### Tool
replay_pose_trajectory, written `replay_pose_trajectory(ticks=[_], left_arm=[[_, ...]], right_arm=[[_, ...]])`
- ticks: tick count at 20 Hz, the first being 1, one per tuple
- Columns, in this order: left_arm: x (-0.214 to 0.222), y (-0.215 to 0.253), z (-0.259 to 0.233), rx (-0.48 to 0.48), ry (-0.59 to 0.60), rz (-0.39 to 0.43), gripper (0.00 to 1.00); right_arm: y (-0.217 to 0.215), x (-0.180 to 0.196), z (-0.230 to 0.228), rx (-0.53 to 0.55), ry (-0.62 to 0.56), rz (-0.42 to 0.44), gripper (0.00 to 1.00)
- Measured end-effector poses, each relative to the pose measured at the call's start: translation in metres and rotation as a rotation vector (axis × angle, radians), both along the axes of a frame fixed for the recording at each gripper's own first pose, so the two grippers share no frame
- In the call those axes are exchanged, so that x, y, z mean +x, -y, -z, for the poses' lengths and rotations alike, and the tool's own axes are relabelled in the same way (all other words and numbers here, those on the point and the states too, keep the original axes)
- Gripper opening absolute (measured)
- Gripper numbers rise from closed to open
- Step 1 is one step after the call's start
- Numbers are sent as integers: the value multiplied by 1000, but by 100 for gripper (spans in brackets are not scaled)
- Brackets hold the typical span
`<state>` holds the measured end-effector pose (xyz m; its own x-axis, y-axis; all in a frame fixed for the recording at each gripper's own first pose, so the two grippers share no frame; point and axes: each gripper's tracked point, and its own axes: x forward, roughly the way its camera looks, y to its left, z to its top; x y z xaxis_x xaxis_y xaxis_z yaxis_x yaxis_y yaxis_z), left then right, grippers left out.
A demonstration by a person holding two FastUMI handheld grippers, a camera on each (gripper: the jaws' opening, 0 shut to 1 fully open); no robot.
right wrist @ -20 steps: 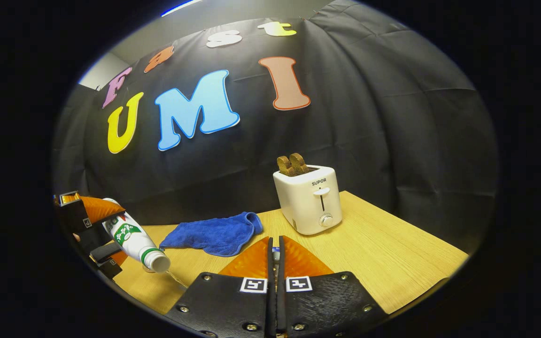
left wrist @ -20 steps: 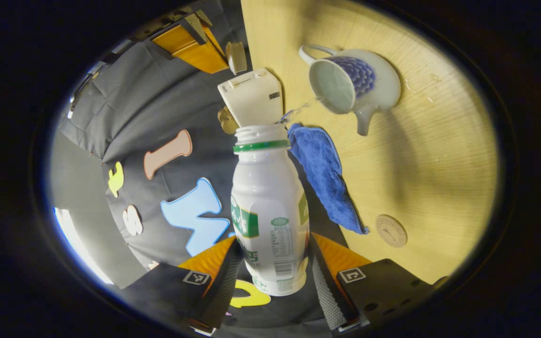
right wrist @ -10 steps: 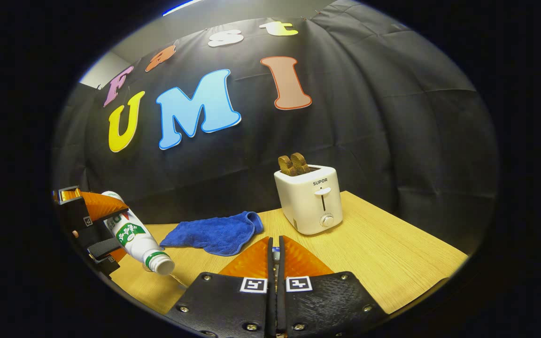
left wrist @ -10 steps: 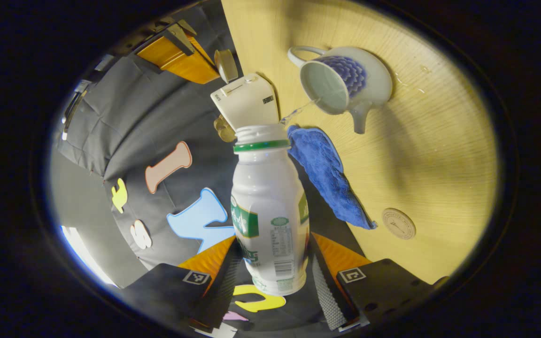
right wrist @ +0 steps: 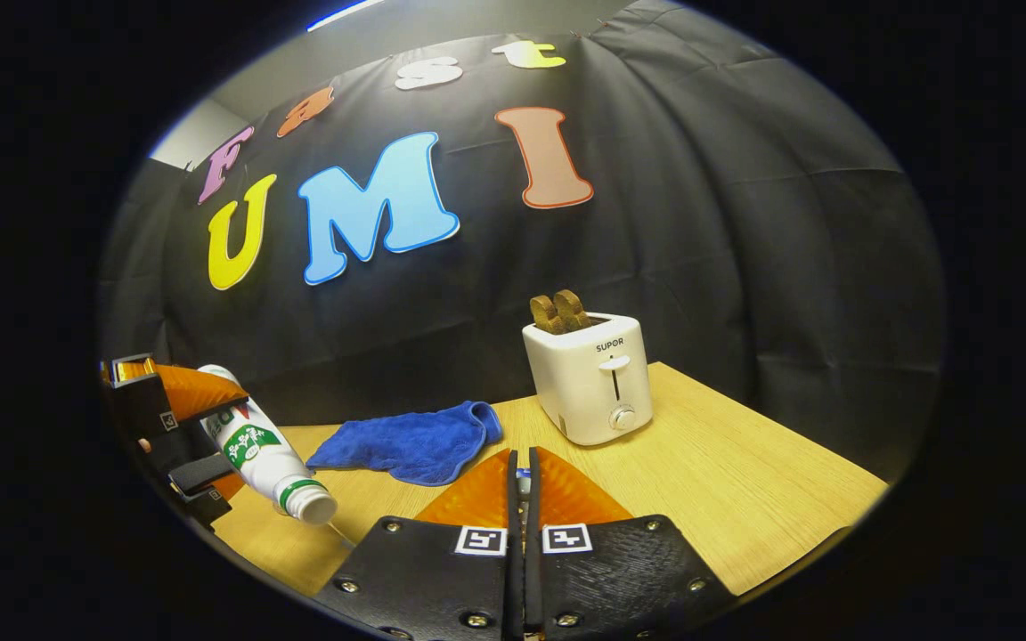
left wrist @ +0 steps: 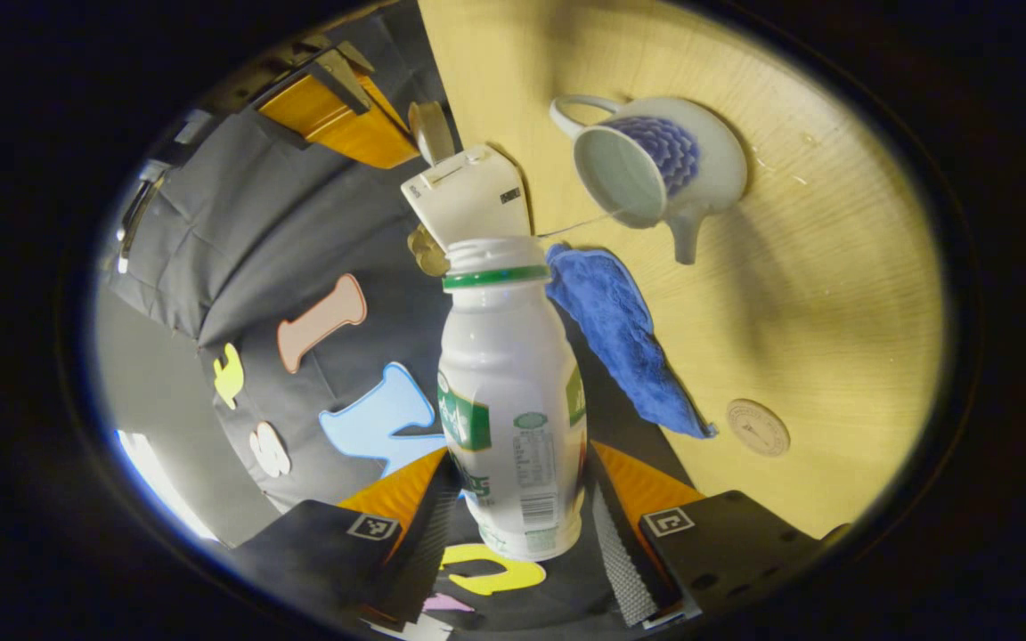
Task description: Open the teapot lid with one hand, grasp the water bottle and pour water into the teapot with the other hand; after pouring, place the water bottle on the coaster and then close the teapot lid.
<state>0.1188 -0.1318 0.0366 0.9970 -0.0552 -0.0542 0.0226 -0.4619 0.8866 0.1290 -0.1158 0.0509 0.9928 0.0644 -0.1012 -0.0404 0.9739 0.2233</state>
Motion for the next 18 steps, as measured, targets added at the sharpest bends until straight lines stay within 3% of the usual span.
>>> replay_pose_trajectory(ticks=[3,4,5,6,7,12,18], left_arm=[[-5,-1,3,-78,-29,-3,84],[-7,-1,4,-105,-36,-2,90],[-7,-4,7,-140,-45,-4,84],[-8,-8,9,-184,-56,-5,84],[-8,-12,14,-228,-71,-16,91],[-14,-35,27,-394,-116,-57,88],[-30,-71,42,-730,-201,-153,86]], right_arm=[[0,0,-1,1,3,-2,0],[0,0,0,2,4,-3,0],[0,0,0,5,6,-4,0],[0,0,0,8,7,-7,0],[-1,0,0,13,6,-11,0],[-9,1,-1,36,13,-43,0],[-38,-4,-1,22,22,-136,0]])
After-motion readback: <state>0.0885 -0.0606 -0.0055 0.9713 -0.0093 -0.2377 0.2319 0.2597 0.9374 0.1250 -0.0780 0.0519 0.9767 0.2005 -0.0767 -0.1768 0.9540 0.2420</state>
